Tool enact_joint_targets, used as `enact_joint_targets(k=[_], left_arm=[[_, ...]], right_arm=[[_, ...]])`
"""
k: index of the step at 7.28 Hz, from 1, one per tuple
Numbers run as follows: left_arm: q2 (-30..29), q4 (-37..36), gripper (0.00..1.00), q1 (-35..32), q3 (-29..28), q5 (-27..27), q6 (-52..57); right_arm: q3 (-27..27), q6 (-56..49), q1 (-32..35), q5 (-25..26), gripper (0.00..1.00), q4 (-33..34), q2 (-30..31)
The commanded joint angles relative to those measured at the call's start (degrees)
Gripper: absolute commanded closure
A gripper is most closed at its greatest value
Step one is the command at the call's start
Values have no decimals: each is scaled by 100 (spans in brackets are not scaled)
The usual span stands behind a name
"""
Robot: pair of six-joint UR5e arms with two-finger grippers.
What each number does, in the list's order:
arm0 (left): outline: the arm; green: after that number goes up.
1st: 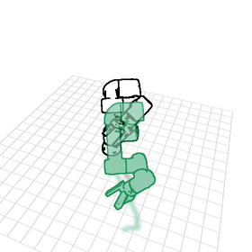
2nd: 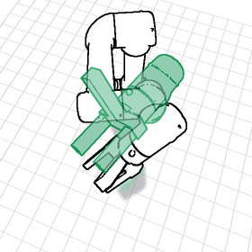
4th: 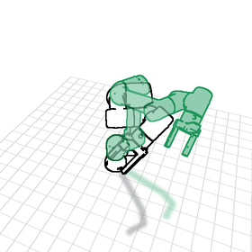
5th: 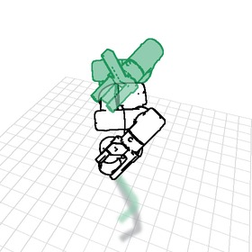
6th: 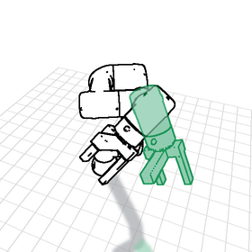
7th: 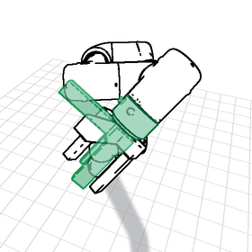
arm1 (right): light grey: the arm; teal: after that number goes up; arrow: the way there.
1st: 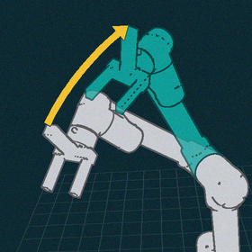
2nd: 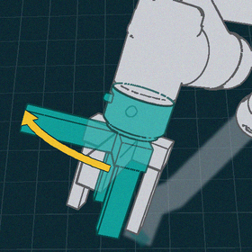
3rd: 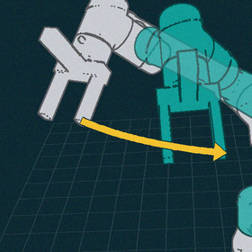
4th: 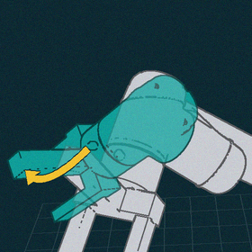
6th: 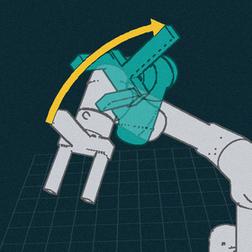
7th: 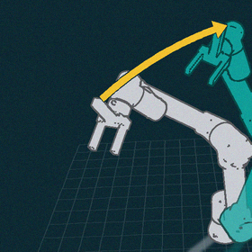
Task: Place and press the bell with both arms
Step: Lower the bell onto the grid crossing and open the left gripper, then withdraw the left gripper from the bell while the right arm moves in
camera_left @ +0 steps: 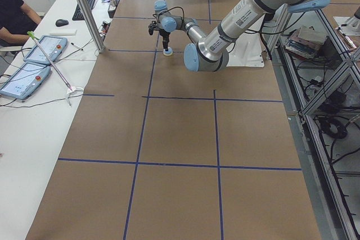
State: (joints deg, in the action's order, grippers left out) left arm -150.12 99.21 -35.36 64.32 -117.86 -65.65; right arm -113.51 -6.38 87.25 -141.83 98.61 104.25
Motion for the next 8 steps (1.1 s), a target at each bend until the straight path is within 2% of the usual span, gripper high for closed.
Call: enact_joint_targets(k=[1,2,3,4,5,6,7,8], left_arm=[[209,19,0,-303,735,-9,-402],[498,11,0,-548,1235,-35,-457],[1241,19,0,-725,2076,-44,-405],[1805,37,0,-988,2606,-226,-370],[2246,37,0,-1199,2968,-602,-126],[2885,20,0,-1366,3590,-658,451],[3492,19,0,-1525,4022,-703,996],[3890,11,0,-1700,4201,-703,1376]], right_arm=[[-110,327,-6,-3,0,0,-210],[-215,843,-241,-3,0,0,-456],[-259,1527,-609,6,0,-9,-954],[-347,2395,-1117,41,0,-9,-1551],[-339,3614,-1783,285,0,-9,-2375],[-304,5096,-2538,922,0,0,-3288],[-269,6381,-3320,1642,0,0,-3932],[-25,7212,-3868,2154,0,0,-4478]])
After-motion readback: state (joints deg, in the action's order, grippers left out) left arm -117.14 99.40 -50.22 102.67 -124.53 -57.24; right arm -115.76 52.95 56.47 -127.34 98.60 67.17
